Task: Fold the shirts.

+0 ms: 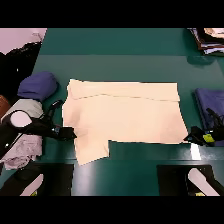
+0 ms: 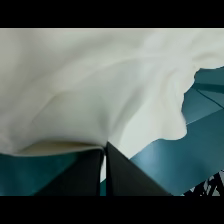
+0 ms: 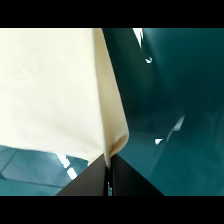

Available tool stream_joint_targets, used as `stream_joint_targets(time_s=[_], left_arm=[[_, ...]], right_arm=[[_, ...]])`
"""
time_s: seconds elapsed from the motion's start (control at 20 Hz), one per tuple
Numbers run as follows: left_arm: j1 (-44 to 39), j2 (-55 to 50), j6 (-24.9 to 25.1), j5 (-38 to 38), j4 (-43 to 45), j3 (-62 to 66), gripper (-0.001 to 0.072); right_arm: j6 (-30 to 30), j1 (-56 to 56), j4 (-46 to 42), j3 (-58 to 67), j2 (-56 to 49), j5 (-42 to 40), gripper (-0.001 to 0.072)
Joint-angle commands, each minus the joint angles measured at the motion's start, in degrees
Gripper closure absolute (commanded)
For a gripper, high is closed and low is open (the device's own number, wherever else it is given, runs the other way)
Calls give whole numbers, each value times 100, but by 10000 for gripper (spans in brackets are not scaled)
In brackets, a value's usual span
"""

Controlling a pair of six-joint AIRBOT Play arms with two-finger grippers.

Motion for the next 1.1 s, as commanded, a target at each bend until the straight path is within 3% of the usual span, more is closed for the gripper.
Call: stream_joint_targets(time_s=[0.0,0.1,0.25,0.45,0.8,1.05], left_arm=[[0,876,-603,-977,540,2,682],[0,1364,-890,-1746,385,9,681],[0,1537,-1102,-2081,-9,140,681],[0,1185,-890,-656,267,577,681],[2,-1279,-437,1108,752,1611,680],[2,-2785,-140,1718,778,2721,680]], right_arm=[[-7,9,-612,9,809,560,698],[24,13,-1025,28,1211,885,698],[221,105,-1056,468,1263,1115,698],[437,981,-979,1530,468,824,699],[686,1915,-962,3609,-1878,354,698],[719,1893,-483,4789,-3145,363,697]])
